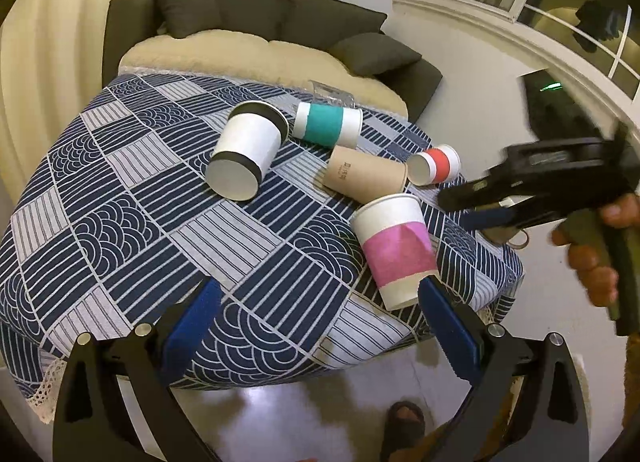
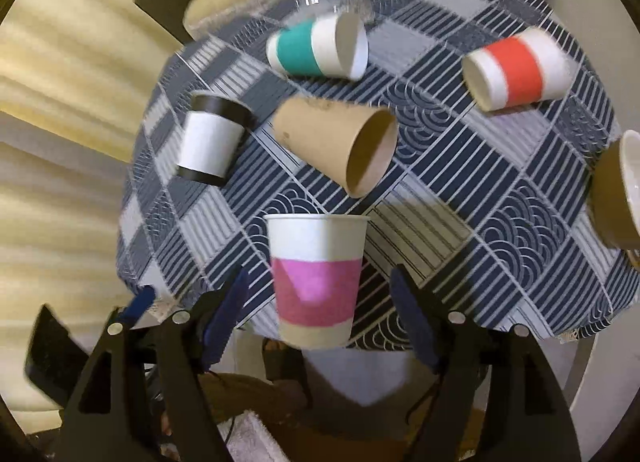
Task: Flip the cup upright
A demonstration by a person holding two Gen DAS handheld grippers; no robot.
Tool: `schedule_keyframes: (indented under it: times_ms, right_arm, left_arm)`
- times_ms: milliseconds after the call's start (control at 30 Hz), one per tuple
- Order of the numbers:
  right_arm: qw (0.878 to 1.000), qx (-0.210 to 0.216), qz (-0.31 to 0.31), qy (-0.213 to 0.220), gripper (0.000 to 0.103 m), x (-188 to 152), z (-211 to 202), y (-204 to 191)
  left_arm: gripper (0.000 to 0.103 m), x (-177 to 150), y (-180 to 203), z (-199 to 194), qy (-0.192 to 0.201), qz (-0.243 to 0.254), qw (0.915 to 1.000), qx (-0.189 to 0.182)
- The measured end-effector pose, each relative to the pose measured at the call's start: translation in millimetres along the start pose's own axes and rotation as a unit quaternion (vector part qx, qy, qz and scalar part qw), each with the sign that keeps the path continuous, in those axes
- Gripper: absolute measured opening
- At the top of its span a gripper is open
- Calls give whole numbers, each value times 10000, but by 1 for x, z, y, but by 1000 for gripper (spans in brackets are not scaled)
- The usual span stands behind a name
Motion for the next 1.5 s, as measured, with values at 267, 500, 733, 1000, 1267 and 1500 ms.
schedule_keyframes:
  times_ms: [267, 500, 733, 1000, 1267, 1500]
  right_arm:
    - [9955, 332, -81, 879, 73, -30, -62, 31]
    - [9869, 634, -312, 1447, 73, -75, -75, 47]
    - [9852, 925, -199, 1432, 73, -114, -52, 53]
    - [9782, 957, -462, 1781, 72, -112, -60, 58]
    - [9772, 708, -613, 1903, 72, -102, -58, 73]
    - [9768, 857, -486, 1900, 72, -101, -61, 78]
  left_arm:
    - [96, 16, 22, 1, -181, -445, 9988, -118]
    - [96, 24, 61, 27, -830, -404, 9956, -129]
    - [96, 16, 80, 69, -1781, -457, 9824, 330]
    - [95, 5, 86, 101, -2204, -400, 9716, 760]
    - [81, 4, 80, 116, -2304, -467, 9652, 1142]
    - [65, -1, 82, 131, -2466, -420, 9606, 1208]
Point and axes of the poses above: each gripper's, at about its wrist camera, not at the fingertips, and z roughly the way its jaws point, y to its right, x to its top, the point moved 7 cm from there along z, roughly the way its jaws point, and after that the axes turned 13 degrees about y, right-handed, at the moved point
